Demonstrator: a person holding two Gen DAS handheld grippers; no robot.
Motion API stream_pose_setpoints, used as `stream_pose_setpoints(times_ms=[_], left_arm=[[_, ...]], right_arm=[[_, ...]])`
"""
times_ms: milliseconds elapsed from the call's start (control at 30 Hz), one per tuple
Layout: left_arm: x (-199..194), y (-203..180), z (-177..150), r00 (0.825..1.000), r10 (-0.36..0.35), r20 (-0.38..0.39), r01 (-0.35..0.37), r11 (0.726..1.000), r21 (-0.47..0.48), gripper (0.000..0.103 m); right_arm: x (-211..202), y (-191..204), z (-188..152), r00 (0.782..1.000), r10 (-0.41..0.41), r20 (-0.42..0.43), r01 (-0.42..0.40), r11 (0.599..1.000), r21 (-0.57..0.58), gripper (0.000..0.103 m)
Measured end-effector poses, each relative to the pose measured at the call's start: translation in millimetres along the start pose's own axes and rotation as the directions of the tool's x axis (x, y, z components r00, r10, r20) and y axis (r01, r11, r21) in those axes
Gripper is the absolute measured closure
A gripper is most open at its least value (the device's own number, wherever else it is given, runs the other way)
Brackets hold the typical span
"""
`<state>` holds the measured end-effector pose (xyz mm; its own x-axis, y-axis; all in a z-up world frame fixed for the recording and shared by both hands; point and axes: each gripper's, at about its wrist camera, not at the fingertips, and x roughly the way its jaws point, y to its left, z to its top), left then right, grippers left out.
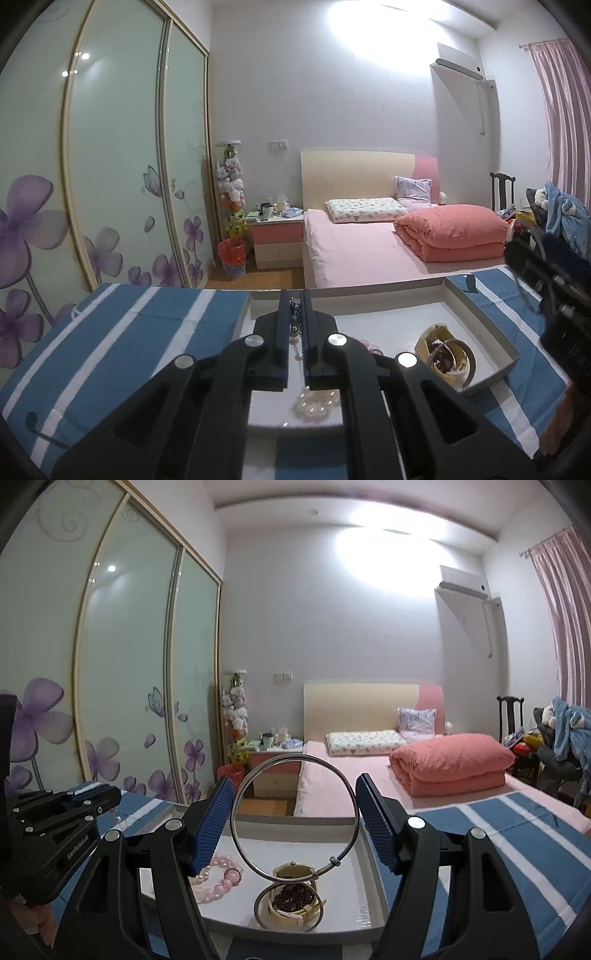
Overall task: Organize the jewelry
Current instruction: 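Carry both into the tray and open both grippers to release earrings and bangle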
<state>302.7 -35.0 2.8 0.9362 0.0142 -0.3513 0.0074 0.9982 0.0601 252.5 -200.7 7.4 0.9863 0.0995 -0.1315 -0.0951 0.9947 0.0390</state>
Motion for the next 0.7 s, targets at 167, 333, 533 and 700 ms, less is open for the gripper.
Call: stream_pose_setpoints(times_ms=[167,333,533,700], left_arm=[[25,-10,-3,1.000,-0.002,-0.025,0.002,1.000,0.009,0.097],[47,-17,-8,0.998,-0.020,-0.064,0.021,1.000,0.015,0.097],[63,-18,-16,0.993,-0.036,-0.108,0.037,0.999,0.010,0.096],[67,-15,-18,0.991,-0.051,-0.123,0.051,0.999,-0.009,0.087]], right_arm=[[27,-6,-7,0.997,0.014,-0.082,-0.012,1.000,0.022,0.034],[48,-10,-18,0.984,0.033,-0.173,-0.026,0.999,0.047,0.034],[61,-10,-22,0.966,0.067,-0.249,-0.048,0.995,0.083,0.034],[57,-13,-21,0.967,0.077,-0.244,-0.054,0.994,0.100,0.029]])
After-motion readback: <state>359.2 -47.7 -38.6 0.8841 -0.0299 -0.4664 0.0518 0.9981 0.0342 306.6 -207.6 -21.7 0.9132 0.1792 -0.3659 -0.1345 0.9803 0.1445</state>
